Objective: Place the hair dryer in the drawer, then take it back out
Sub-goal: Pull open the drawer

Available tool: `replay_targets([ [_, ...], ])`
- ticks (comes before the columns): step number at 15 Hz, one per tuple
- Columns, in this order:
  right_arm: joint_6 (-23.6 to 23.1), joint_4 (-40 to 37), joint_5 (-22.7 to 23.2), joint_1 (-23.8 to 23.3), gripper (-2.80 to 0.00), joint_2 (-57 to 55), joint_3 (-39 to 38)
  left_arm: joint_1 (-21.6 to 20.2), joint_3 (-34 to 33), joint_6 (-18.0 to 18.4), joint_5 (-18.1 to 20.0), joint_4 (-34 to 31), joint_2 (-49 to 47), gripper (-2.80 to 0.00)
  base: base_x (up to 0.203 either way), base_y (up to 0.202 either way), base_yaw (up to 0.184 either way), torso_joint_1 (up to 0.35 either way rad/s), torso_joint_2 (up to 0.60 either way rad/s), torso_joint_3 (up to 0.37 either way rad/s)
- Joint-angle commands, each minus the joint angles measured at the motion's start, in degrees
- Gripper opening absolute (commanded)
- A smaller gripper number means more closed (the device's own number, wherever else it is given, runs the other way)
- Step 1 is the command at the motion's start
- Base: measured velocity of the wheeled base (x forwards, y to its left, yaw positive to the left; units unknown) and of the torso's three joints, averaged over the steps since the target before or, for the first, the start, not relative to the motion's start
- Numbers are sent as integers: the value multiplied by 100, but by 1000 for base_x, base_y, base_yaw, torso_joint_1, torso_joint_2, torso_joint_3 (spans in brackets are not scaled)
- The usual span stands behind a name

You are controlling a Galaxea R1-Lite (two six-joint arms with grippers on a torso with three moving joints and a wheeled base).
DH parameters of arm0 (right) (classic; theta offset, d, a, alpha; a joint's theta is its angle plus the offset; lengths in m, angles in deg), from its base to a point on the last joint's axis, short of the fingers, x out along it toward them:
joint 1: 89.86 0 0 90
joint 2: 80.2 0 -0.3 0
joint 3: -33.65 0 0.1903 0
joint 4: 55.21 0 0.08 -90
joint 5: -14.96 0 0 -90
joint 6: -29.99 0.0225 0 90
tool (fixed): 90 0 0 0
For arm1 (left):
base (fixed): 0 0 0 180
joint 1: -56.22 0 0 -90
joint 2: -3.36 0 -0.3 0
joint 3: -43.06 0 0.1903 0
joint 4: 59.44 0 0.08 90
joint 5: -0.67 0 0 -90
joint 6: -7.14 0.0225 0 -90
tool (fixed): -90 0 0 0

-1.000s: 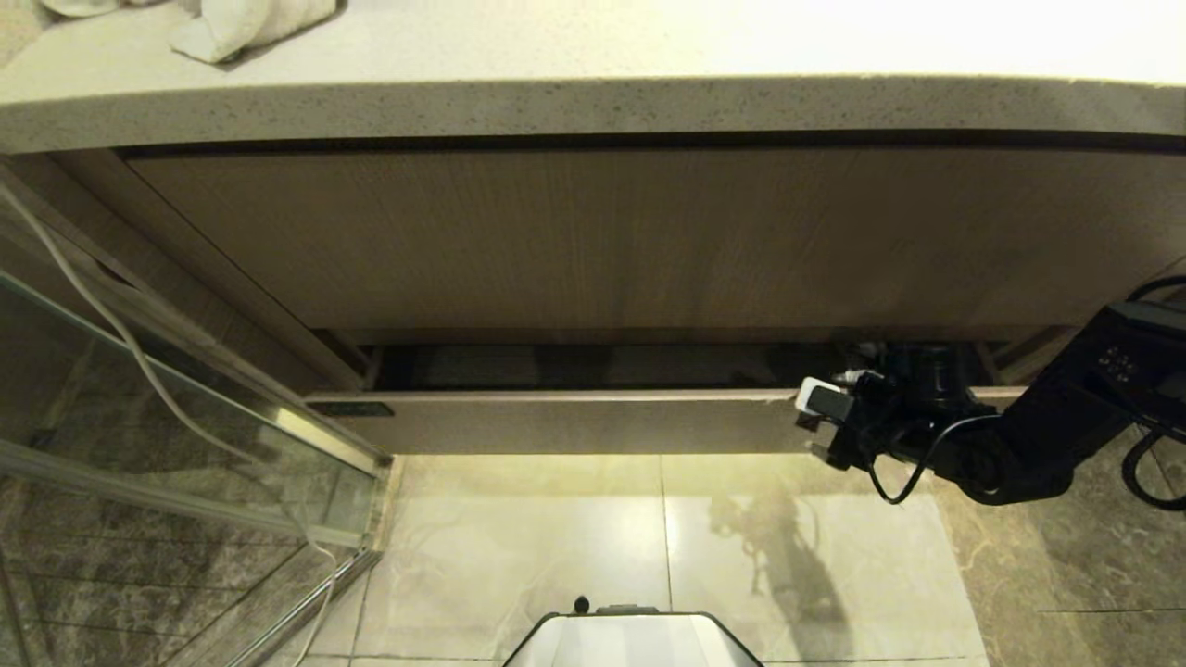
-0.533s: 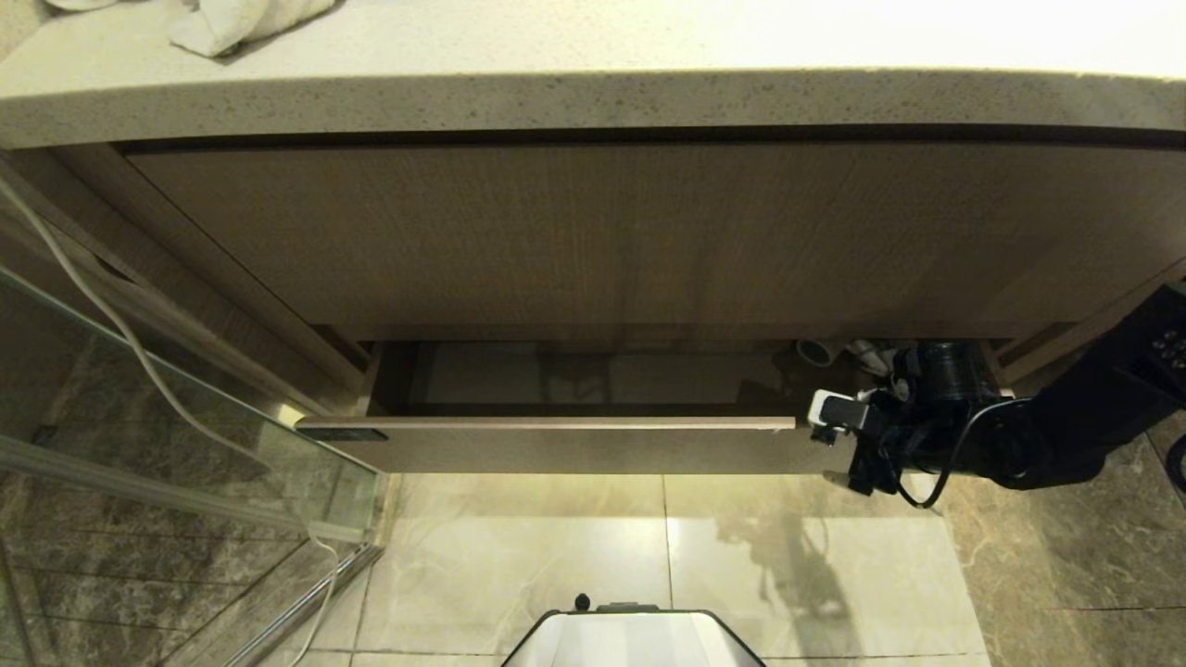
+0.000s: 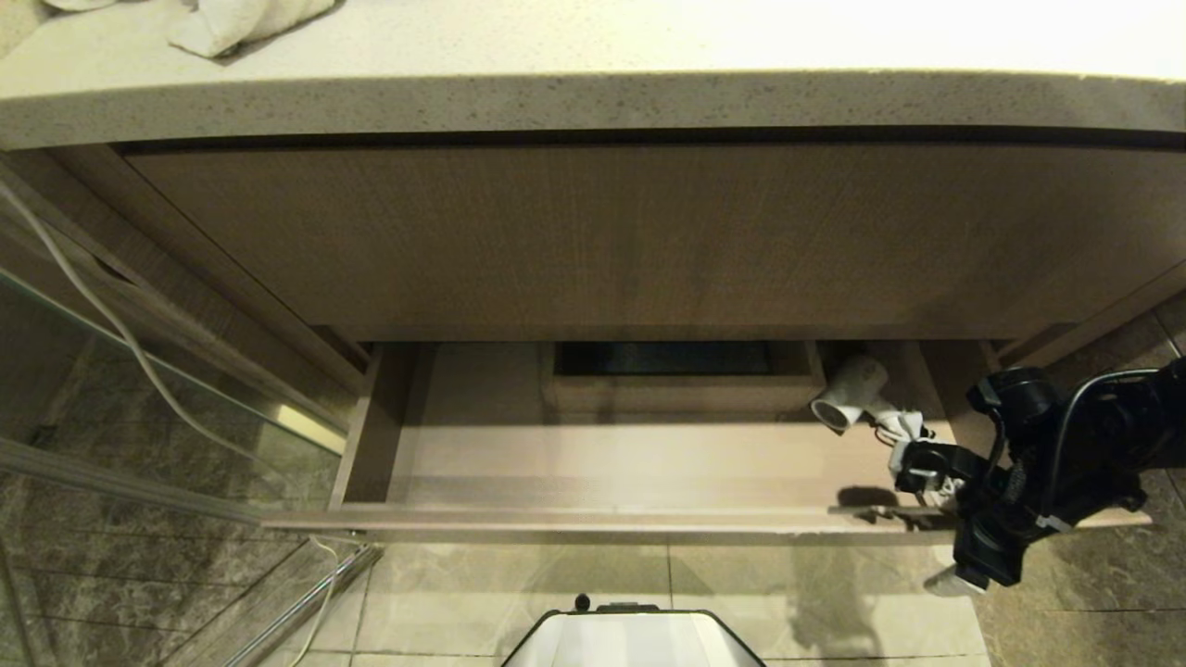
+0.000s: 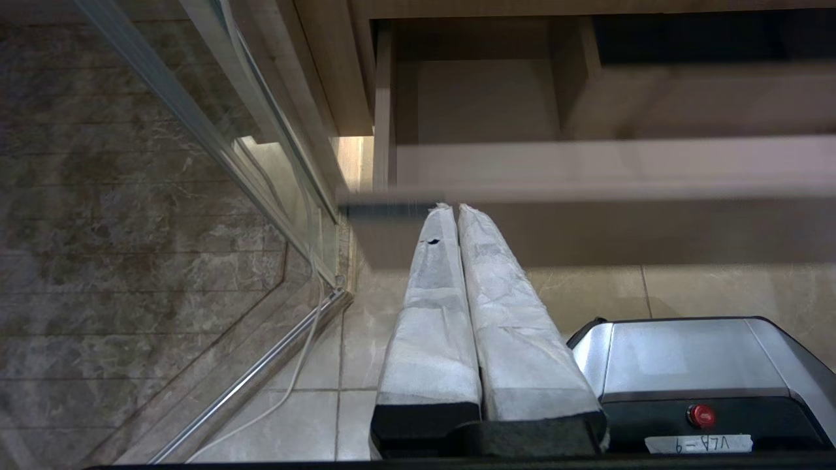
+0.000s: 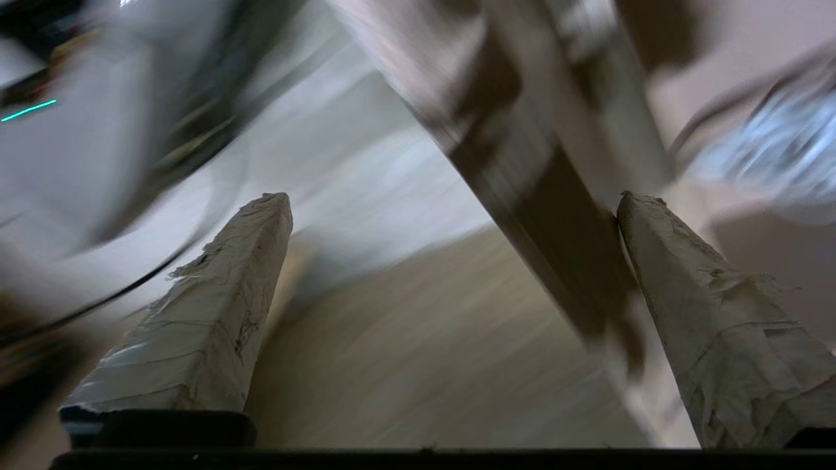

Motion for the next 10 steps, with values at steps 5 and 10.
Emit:
replay_targets([
  [5,877,-1960,-6,-280,0,848,-8,0,0,-1,0,4,0,-280,0,0,0,0,0,0],
  [10,1115,-2438,165,-458,0,1599,-182,0,0,-1,0,4,0,-280,0,0,0,0,0,0],
])
